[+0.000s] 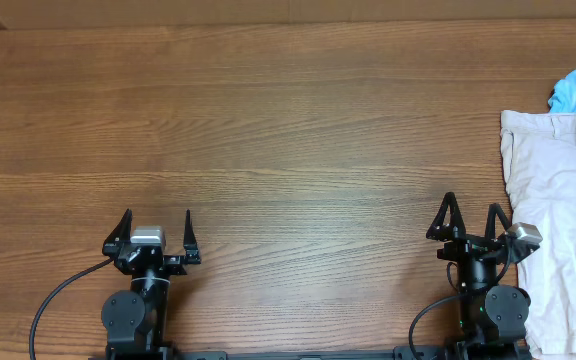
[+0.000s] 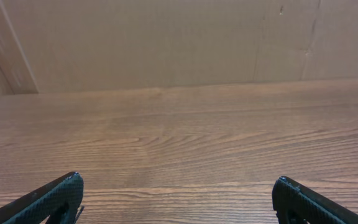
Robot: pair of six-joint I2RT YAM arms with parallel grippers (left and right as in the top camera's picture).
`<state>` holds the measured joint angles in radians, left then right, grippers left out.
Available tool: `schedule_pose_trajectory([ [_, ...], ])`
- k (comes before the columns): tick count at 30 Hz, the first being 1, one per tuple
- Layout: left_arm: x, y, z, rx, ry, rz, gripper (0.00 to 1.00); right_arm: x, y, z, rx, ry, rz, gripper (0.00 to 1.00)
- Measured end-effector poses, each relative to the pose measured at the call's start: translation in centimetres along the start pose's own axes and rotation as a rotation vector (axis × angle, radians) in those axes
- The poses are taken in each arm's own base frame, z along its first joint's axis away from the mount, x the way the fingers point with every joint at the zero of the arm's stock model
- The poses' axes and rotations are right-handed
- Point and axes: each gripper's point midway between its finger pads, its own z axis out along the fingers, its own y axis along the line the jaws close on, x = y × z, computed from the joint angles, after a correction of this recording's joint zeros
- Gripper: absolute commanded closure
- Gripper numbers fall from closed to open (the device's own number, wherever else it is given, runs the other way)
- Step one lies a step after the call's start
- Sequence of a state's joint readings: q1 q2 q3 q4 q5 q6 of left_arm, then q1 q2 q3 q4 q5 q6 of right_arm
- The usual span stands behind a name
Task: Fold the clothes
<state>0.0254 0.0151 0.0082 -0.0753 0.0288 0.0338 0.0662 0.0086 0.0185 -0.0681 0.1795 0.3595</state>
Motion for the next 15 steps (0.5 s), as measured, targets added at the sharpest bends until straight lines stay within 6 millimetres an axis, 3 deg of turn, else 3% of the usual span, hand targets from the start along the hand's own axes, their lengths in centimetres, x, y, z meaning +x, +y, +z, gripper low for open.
schedule_pose_trajectory([
  [4,0.0,0.0,0.0,0.000,0.000,0.000,0.00,0.9,1.0,0.0,-0.065,0.043,-0.111,0.00],
  [8,0.0,0.0,0.0,0.000,0.000,0.000,0.00,2.7,0.8,-0.3,-0.066,0.136,-0.163,0.00],
  [11,0.0,0.0,0.0,0.000,0.000,0.000,0.00,1.6,1.3,-0.8,-0.069,0.149,-0.186,0.00],
  [15,0.0,0.0,0.0,0.000,0.000,0.000,0.00,-1.7,2.8,-1.7,-0.088,0.113,-0.187,0.00],
])
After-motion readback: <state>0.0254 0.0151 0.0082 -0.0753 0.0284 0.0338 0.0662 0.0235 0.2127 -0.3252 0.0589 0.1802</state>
